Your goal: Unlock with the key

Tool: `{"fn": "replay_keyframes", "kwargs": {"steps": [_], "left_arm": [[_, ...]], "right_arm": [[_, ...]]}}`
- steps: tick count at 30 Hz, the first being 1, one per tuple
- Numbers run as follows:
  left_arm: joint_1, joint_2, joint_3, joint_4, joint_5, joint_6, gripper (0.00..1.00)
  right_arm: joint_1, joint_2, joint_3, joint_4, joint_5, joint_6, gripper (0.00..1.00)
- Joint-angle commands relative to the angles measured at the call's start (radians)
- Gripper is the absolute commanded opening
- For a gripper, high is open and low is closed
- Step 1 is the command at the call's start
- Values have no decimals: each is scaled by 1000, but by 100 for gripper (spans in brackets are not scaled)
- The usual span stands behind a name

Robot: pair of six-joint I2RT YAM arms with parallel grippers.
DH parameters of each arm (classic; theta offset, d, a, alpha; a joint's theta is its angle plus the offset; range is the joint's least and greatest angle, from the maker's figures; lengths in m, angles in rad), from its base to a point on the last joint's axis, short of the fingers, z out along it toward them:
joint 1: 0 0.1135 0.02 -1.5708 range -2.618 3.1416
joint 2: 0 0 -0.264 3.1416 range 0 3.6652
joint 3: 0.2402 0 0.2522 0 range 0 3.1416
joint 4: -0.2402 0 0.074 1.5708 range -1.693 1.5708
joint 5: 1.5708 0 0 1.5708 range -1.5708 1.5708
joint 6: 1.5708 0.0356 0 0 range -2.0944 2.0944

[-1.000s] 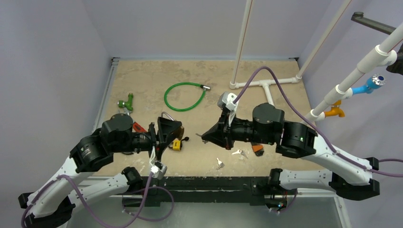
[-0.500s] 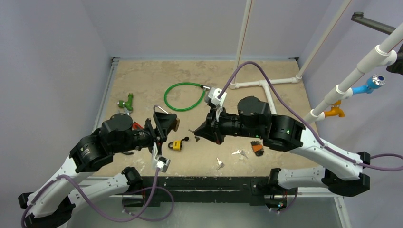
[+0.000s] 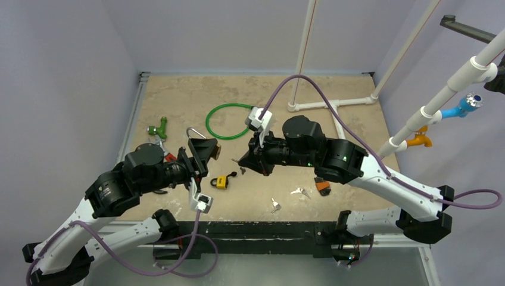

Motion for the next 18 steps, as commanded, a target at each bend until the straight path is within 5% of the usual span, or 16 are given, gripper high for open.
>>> {"fn": "replay_keyframes", "kwargs": {"steps": [1, 18], "left_arm": [[-5, 2, 48, 118, -44, 17, 0], [-5, 26, 73, 134, -105, 2, 0]], "right_arm": [[-19, 1, 36, 42, -18, -19, 0], [-53, 94, 74, 118, -70, -19, 0]]}}
